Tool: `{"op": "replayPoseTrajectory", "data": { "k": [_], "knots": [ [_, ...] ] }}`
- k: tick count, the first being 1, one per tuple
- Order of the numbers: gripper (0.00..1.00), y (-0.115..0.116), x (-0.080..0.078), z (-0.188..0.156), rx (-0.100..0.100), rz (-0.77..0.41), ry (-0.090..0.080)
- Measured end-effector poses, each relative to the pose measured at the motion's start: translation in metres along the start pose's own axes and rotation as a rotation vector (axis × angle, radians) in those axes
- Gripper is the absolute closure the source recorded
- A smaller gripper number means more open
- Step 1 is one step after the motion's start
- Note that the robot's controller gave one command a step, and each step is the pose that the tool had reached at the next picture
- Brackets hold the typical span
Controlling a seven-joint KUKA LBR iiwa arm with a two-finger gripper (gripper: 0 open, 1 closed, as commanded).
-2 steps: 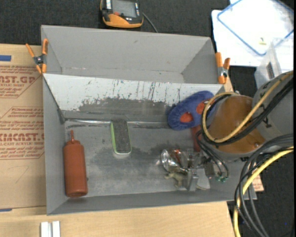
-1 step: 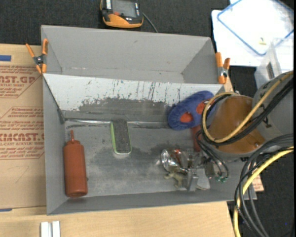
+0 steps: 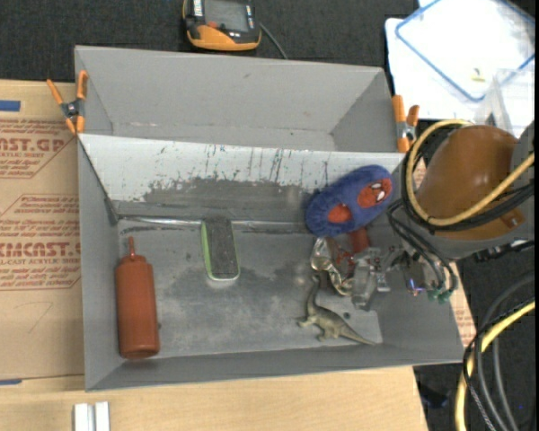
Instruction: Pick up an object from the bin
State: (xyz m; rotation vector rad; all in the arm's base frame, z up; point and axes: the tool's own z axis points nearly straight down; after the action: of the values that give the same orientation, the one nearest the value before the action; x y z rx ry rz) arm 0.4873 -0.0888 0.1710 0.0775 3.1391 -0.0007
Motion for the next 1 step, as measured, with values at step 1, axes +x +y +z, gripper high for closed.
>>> {"op": "replayPoseTrajectory", "data": {
  "k": [1],
  "knots": [
    [1.0, 0.001, -0.0014, -0.0373, -0.001, 0.019, 0.003]
  ]
}}
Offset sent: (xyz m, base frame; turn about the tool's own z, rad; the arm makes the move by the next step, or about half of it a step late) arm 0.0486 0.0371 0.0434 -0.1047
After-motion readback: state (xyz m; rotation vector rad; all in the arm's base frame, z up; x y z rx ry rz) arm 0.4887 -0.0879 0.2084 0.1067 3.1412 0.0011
